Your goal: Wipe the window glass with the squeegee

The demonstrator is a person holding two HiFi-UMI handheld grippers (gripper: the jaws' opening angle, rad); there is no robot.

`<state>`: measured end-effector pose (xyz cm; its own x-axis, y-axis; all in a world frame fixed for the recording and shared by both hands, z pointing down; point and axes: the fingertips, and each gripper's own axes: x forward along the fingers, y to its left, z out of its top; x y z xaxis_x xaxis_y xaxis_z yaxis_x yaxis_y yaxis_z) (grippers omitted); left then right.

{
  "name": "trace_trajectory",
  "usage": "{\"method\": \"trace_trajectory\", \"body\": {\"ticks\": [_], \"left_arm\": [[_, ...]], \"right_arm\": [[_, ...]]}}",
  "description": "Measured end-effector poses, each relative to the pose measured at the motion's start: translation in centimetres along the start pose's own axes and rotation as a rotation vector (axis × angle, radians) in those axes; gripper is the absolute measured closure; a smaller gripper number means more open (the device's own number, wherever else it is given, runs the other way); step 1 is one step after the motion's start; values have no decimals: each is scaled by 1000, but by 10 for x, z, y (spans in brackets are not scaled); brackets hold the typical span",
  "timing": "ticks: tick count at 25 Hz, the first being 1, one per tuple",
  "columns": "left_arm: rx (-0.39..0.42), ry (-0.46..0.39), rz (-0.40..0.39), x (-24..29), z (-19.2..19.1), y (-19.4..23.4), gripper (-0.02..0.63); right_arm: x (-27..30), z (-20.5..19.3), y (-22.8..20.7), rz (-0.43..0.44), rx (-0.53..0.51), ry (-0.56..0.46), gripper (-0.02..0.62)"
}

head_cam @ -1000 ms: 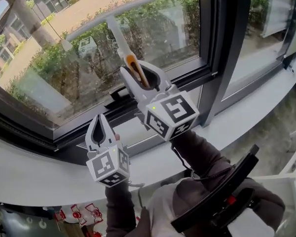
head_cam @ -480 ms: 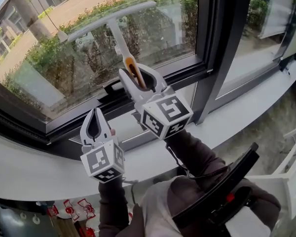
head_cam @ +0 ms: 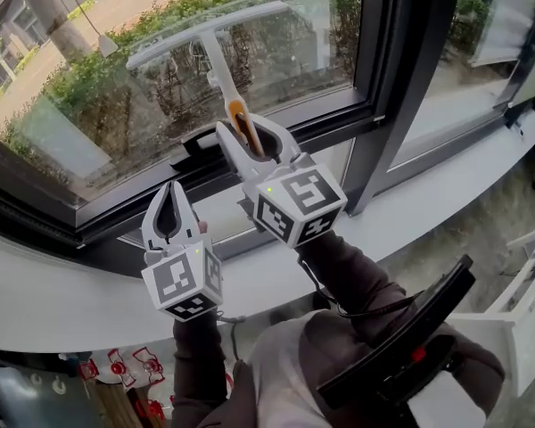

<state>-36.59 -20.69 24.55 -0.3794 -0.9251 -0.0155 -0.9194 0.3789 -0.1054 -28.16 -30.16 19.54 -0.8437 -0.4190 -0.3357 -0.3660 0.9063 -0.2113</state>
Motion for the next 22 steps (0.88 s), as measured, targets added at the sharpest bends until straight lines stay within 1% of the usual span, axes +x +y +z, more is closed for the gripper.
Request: {"method": "trace_trajectory", "body": {"ticks": [22], "left_arm": [[-8,6,-16,6,-3,-12,604]], "right_arm": [[-13,-29,-4,4,9,70,515]]}}
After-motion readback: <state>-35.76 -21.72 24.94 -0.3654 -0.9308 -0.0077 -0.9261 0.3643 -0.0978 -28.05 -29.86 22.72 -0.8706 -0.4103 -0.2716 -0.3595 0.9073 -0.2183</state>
